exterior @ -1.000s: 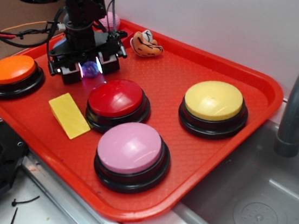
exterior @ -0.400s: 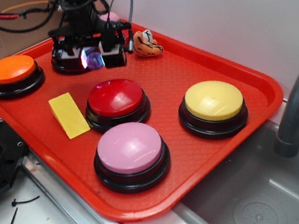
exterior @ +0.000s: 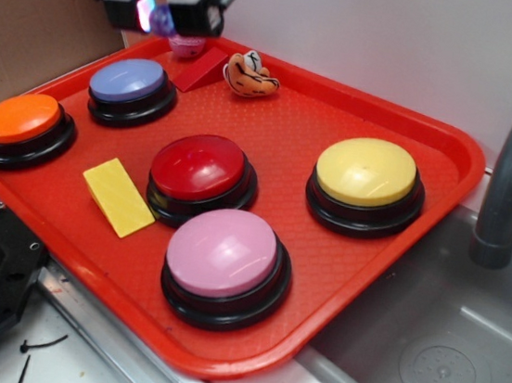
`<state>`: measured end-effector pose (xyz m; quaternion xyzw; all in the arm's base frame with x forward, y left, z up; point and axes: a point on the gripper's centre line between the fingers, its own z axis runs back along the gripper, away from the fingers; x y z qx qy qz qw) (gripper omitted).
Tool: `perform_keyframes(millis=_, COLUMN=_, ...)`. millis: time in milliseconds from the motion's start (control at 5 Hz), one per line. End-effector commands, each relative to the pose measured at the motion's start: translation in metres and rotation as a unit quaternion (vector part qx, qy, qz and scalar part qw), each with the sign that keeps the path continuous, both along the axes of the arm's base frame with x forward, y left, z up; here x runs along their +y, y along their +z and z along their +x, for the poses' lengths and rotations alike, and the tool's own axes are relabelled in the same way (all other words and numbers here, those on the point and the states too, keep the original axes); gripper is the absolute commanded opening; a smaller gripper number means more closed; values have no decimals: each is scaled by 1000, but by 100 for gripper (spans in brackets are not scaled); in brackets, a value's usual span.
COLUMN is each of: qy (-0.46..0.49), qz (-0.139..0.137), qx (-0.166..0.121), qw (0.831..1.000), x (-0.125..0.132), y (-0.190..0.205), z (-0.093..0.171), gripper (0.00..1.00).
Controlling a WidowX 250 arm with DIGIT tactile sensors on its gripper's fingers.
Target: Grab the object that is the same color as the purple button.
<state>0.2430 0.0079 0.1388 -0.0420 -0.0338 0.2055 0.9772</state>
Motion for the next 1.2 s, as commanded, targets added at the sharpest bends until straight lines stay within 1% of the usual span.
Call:
perform_keyframes(millis=0, qy=-79, qz=24, qx=-20, qw=996, x=5, y=63, z=9, gripper=0)
perform_keyframes(millis=200, qy=-79, qz=24, qx=-20, qw=996, x=5, y=63, z=9, gripper=100)
perform_keyframes(millis=1000, qy=-79, qz=24, qx=-20, qw=996, x=5, y=63, z=9, gripper=100)
